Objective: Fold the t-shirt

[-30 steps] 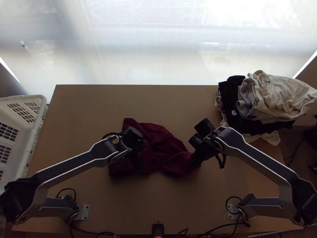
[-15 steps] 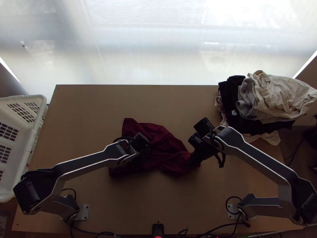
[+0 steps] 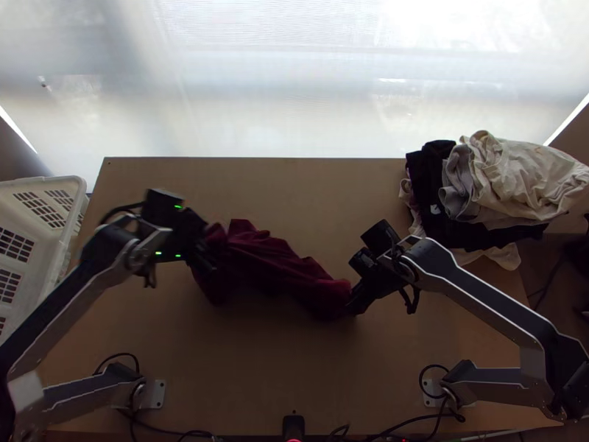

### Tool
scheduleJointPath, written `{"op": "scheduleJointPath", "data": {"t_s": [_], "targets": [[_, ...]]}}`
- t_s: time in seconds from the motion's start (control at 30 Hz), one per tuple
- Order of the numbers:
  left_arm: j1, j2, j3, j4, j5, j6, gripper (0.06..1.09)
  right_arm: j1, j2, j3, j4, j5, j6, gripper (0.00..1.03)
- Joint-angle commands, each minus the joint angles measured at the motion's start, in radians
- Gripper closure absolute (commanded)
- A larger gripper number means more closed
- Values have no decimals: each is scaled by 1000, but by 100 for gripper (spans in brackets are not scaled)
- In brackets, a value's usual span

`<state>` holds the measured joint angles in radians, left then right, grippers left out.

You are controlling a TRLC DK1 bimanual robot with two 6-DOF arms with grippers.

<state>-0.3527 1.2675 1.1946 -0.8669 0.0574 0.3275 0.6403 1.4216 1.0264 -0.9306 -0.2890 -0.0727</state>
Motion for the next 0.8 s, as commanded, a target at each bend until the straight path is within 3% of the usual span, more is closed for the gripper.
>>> {"op": "scheduleJointPath", "data": {"t_s": [0.0,0.13,0.2,0.27,0.47,0.6,0.7,0.77], "targets": [[301,-221,-7,-175,110,130,87,-1,20,-5,-4,11,1,100],[399,-296,-105,-254,160,212,67,2,39,8,6,10,4,100],[426,-346,-174,-254,159,246,31,4,46,17,7,10,4,100],[483,-381,-225,-251,160,286,10,7,51,23,7,10,4,100],[590,-444,-303,-227,160,352,10,9,57,23,7,11,4,100],[620,-413,-233,-267,203,357,10,10,62,24,6,10,4,100],[452,-388,-174,-377,288,268,10,16,71,29,6,10,4,100],[242,-393,-210,-388,288,188,10,24,82,37,7,11,4,100]]}}
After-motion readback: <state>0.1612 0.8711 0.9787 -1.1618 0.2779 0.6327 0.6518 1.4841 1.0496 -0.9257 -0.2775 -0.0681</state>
